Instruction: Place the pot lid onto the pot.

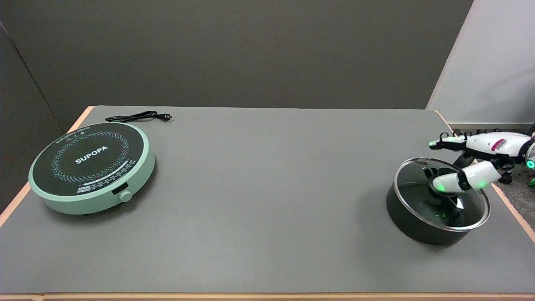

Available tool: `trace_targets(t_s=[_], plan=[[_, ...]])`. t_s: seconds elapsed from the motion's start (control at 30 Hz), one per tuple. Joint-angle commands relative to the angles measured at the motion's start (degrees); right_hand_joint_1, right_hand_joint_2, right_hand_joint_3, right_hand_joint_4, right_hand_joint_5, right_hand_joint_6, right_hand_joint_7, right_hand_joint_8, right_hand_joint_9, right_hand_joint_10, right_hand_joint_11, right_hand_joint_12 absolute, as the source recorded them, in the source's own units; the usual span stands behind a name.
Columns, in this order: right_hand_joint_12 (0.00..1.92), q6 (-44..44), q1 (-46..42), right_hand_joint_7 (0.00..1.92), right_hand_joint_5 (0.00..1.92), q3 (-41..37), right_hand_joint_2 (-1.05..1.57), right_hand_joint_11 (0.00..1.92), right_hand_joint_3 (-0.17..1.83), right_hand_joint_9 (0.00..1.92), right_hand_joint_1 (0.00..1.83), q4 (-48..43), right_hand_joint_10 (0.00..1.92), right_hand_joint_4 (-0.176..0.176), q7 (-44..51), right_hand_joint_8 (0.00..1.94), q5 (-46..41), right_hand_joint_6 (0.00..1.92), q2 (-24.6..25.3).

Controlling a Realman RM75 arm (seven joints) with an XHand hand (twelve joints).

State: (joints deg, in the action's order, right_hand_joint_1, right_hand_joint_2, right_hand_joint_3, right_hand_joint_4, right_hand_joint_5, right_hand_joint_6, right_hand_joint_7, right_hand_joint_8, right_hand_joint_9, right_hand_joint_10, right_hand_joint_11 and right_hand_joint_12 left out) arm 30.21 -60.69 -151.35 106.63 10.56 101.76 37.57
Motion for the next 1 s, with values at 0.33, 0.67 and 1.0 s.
trace_targets(t_s=[0.33, 0.67, 1.0], plan=[[0.44, -6.73, 9.13, 0.0, 0.0, 0.19, 0.22, 0.19, 0.63, 0.01, 0.19, -2.66, 0.18, 0.049, -1.7, 0.0, 1.94, 0.0, -4.9], [0.42, -28.18, 8.71, 0.0, 0.0, 1.21, 0.27, 0.14, 0.6, 0.0, 0.19, -11.58, 0.09, 0.024, -4.55, 0.0, 1.49, 0.0, -4.92], [0.48, -51.5, 10.89, 0.09, 0.04, 13.67, 0.39, 0.19, 0.75, 0.15, 0.03, -18.13, 0.18, 0.055, -10.62, 0.13, -22.67, 0.14, -6.38]])
